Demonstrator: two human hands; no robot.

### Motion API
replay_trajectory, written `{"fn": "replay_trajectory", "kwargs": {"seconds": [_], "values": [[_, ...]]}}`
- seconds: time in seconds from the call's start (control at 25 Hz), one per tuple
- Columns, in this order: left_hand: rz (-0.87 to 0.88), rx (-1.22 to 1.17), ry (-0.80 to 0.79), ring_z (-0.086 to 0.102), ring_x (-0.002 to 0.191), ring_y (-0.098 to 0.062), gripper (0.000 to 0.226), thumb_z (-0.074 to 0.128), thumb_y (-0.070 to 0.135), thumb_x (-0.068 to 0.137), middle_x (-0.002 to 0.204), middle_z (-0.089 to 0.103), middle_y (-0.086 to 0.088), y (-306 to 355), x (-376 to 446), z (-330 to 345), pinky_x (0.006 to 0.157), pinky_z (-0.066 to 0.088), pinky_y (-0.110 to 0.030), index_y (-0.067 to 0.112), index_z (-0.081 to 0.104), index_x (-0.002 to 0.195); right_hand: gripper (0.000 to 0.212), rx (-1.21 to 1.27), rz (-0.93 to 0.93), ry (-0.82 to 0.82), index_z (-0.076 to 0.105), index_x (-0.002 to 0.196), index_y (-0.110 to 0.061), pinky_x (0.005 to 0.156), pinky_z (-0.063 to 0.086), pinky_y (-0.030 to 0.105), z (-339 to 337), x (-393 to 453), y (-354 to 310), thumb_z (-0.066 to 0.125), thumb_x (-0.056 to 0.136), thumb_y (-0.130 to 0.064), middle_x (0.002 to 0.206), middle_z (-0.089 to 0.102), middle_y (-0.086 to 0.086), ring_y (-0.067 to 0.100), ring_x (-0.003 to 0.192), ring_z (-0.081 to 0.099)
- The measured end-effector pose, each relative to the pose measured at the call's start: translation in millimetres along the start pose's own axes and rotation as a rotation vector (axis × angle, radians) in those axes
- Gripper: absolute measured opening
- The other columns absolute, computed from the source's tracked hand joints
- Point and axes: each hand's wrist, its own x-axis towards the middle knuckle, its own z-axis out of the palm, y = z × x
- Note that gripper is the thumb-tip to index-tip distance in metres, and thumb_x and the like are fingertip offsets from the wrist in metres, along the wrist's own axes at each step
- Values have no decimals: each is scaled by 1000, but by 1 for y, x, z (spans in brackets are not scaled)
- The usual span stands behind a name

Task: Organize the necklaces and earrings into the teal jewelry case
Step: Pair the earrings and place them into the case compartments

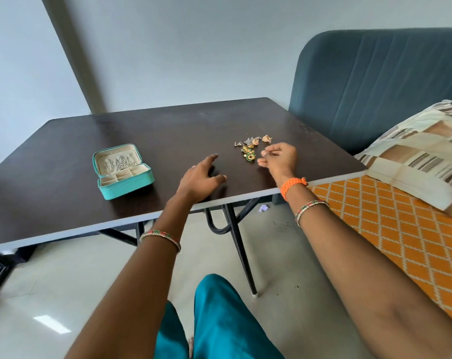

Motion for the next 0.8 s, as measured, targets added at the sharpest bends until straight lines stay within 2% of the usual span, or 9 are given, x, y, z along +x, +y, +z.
{"fn": "replay_trajectory", "kwargs": {"seconds": [0.12,0.2,0.28,0.36,0.44,0.52,0.6,0.68,0.8], "values": [[49,-295,149,56,117,-20,41,56,11,88,125,61,-3,5,-33,-10,102,44,-36,15,53,128,13,84,63,-31,65,93,11,53,55,17,6,-31,-4,57,83,14,73,63,12,17,57,62],[127,-262,331,65,99,-13,33,48,9,84,105,69,5,4,-61,-20,90,53,-35,18,64,111,20,61,50,-44,65,102,12,57,55,16,15,-48,-2,55,85,14,83,64,13,21,68,64],[159,-169,576,65,92,-15,31,44,12,80,97,70,6,-1,-82,-34,81,53,-32,23,66,100,26,22,12,-86,64,108,10,69,58,22,27,-60,0,53,85,15,91,64,13,23,79,63],[64,-77,852,58,99,-24,30,46,13,80,103,67,-5,-16,-91,-55,85,45,-33,20,64,103,28,-10,-20,-153,63,111,9,80,57,30,41,-71,2,52,86,13,96,64,14,23,84,64],[-137,-24,1004,50,111,-31,36,46,19,82,114,61,-14,-37,-90,-77,94,38,-37,12,57,116,26,-25,-57,-240,64,110,9,82,57,32,61,-76,4,50,87,12,94,65,15,23,82,64],[-427,-126,942,46,122,-36,45,41,29,92,128,53,-22,-63,-79,-100,101,33,-40,4,47,128,23,-19,-64,-314,65,105,10,77,58,31,84,-71,7,51,88,12,85,65,12,21,74,65],[-645,-294,717,45,124,-39,53,31,39,99,134,49,-27,-85,-63,-117,101,33,-41,-1,46,129,22,4,-30,-366,66,104,12,69,59,24,104,-62,8,51,88,12,77,64,8,16,64,65],[-635,-340,513,48,121,-38,57,32,44,98,132,51,-26,-102,-44,-129,100,35,-41,-2,53,124,21,22,-16,-388,66,103,12,63,57,18,125,-50,6,53,87,11,76,64,9,8,56,64],[-547,-219,389,54,116,-32,49,43,45,87,128,59,-15,-113,-24,-124,104,38,-41,15,58,123,18,-62,-136,-408,69,100,5,58,53,14,149,-40,7,61,84,8,79,67,13,0,50,62]]}}
